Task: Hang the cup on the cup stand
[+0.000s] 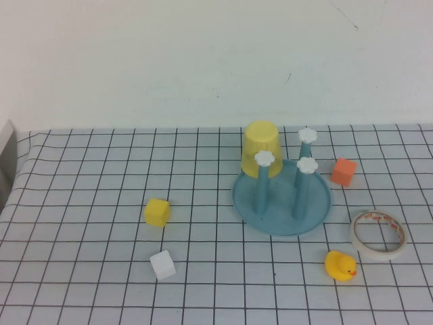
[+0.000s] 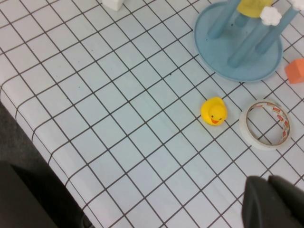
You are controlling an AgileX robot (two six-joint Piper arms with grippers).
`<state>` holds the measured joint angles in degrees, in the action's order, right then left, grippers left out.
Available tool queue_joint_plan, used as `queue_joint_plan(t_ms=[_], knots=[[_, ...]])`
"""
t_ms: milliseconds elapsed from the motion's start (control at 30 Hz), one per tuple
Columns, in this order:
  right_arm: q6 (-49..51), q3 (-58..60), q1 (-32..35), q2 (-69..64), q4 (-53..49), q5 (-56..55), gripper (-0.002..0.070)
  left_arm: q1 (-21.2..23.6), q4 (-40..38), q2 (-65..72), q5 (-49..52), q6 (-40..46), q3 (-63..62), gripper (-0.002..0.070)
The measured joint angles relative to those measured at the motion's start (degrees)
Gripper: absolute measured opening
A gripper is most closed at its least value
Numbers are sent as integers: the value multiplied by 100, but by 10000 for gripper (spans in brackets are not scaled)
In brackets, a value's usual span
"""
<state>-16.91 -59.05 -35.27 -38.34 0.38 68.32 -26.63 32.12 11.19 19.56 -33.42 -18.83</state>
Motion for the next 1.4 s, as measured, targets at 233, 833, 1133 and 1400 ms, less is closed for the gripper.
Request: queue_joint_plan(t_ms=[233,833,1133,1400], knots=[[0,0,0,0,0,0,0,1253,-132,-9,-2233,145,1134,0],[0,0,0,0,0,0,0,2291,-2565,-824,-1486,2425,1997,0],[0,0,0,9,0,10,0,2291,-2703,-1178,-240,2623,1986,0],[0,0,0,9,11,68,0,2291,-2718,-1178,-180,2670,1986,0]])
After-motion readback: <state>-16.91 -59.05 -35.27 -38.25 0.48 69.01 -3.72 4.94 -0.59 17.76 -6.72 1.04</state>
